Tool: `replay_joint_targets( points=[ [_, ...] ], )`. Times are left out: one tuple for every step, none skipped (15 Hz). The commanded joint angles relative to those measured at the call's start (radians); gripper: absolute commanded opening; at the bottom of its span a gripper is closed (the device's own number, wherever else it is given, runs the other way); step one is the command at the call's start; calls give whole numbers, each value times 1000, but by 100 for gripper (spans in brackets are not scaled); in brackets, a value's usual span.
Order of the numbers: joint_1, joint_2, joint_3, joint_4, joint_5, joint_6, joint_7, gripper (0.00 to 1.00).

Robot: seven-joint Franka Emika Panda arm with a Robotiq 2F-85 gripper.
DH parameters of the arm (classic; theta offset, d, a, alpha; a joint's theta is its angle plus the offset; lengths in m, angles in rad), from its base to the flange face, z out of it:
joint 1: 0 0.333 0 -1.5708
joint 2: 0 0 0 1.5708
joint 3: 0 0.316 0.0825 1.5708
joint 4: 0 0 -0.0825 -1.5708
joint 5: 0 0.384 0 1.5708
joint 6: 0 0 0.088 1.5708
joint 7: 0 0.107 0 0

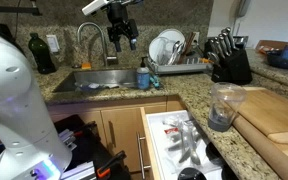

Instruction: Close the drawer

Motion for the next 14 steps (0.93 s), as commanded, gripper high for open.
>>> replay_joint_targets(
  points=[
    [17,2,-15,2,-10,-4,9,100],
    [17,2,-15,2,-10,-4,9,100],
    [17,2,-15,2,-10,-4,9,100],
    [17,2,-15,2,-10,-4,9,100],
    [17,2,-15,2,-10,-4,9,100],
    [17,2,-15,2,-10,-4,9,100],
    [17,2,-15,2,-10,-4,9,100],
    [17,2,-15,2,-10,-4,9,100],
    [18,-26,-50,-17,16,25,-11,100],
    [-1,-20,-75,-44,21,69,0,100],
    [-19,-7,-99,-71,14,111,3,100],
    [-44,20,-137,-112,-5,156,-18,100],
    [-67,48,-155,-124,-20,159,-5,100],
    [-106,91,-158,-127,-55,129,30,100]
  ],
)
